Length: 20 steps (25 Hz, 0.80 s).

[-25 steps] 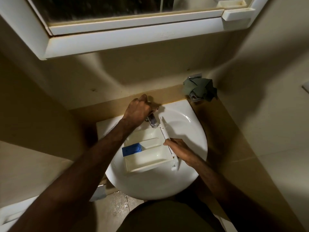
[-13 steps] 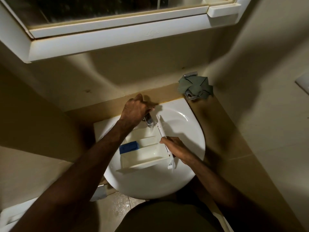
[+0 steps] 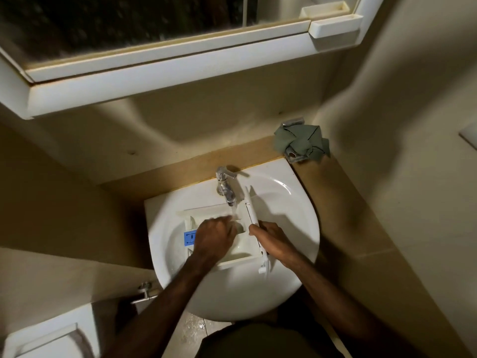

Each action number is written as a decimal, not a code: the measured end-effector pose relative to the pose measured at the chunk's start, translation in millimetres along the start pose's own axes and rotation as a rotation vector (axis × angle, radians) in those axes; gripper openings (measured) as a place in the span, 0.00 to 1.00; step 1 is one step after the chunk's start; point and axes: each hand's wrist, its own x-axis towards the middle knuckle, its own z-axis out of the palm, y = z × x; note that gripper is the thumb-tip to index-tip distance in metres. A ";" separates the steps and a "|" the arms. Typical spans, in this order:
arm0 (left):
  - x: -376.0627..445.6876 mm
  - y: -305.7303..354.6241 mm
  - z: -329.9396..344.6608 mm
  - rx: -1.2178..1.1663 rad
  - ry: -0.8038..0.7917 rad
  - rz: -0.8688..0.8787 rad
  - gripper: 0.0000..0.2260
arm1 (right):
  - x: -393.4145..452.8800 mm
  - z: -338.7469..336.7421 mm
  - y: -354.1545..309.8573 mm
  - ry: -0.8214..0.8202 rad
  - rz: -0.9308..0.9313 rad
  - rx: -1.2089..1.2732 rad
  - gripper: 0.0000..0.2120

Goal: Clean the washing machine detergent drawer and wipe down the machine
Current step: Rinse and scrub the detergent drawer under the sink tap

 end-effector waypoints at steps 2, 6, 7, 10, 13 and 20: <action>11.0 -1.1 8.2 -0.126 -0.102 0.031 0.17 | -0.7 4.3 5.6 0.022 -0.032 -0.066 0.16; 15.0 -6.5 18.8 -0.198 -0.141 -0.016 0.19 | -3.2 11.7 13.7 0.085 -0.079 -0.153 0.23; 12.9 -8.5 21.2 -0.222 -0.094 -0.022 0.17 | -3.6 14.9 15.3 0.093 -0.080 -0.152 0.21; 7.6 -12.9 25.5 -0.260 -0.013 -0.084 0.10 | -3.6 26.2 23.9 0.096 -0.083 -0.120 0.15; -1.6 -14.7 26.7 -0.268 0.060 -0.085 0.12 | -2.9 31.9 32.1 0.086 -0.098 -0.108 0.08; 9.1 -1.5 27.8 -0.124 0.063 0.044 0.14 | -5.1 34.3 39.4 0.122 -0.146 0.021 0.09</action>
